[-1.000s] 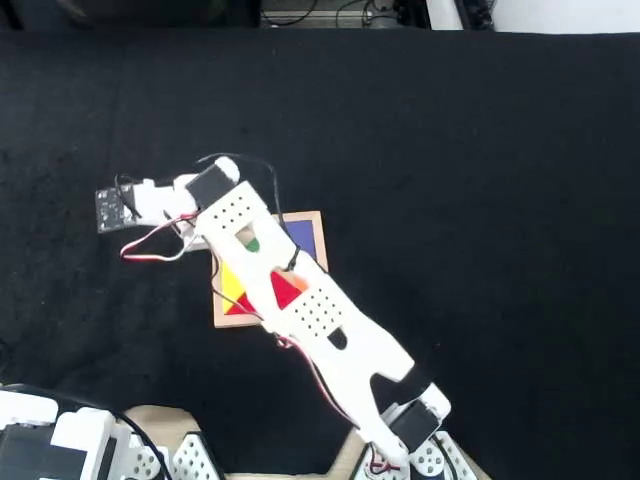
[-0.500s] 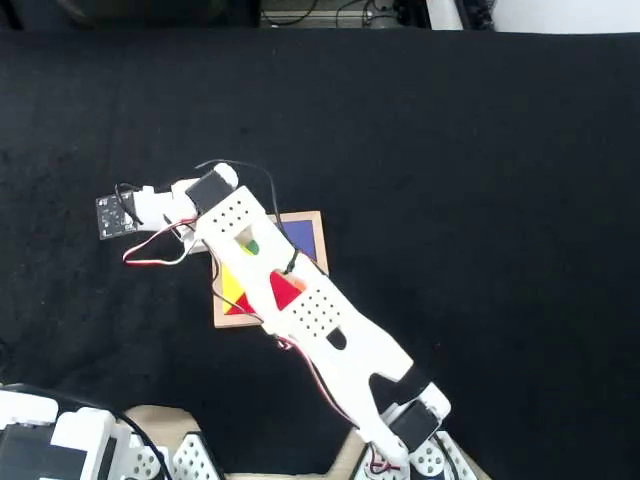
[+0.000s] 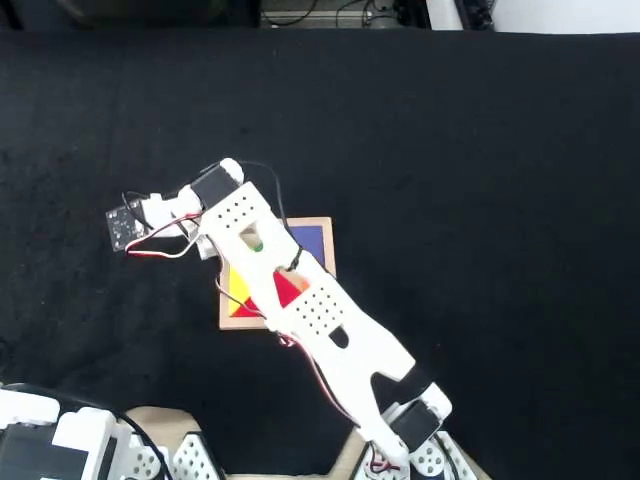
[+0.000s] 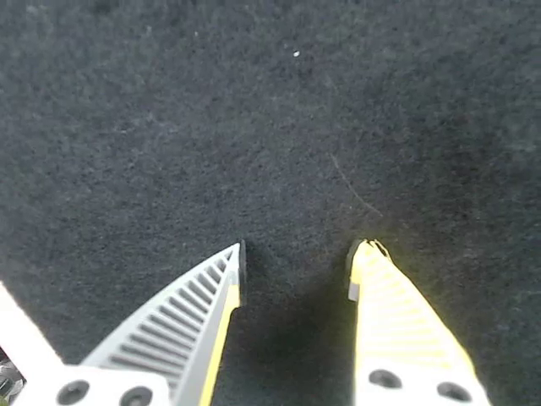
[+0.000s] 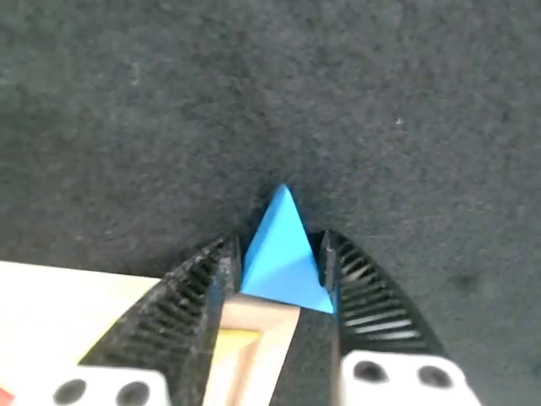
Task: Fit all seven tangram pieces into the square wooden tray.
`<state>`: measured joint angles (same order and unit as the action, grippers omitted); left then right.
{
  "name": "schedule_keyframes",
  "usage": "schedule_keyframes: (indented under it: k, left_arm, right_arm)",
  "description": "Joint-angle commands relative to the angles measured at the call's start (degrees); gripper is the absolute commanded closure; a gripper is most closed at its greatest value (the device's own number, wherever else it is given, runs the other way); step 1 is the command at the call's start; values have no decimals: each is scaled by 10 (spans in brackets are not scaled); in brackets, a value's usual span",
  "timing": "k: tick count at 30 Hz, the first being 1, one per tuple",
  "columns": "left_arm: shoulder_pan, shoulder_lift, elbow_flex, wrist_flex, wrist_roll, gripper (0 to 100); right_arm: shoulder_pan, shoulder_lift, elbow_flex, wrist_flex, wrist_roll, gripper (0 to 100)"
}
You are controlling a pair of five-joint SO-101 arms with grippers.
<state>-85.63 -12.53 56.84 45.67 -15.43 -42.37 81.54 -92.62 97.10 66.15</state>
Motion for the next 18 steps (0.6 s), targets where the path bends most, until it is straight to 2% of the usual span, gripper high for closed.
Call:
schedule_keyframes:
  k: [1,6,10,18]
  left_arm:
    - [10,21,29,3,-7,787]
    - [10,21,29,3,-7,787]
    - [11,21,29,3,-7,787]
    - [10,21,29,3,-7,787]
  right_arm:
    - [17,-7,0,17,7,822]
    - [18,-7,0,28,9,809]
    - [19,-9,-1,40,6,682]
    - [26,-9,2,41,11,691]
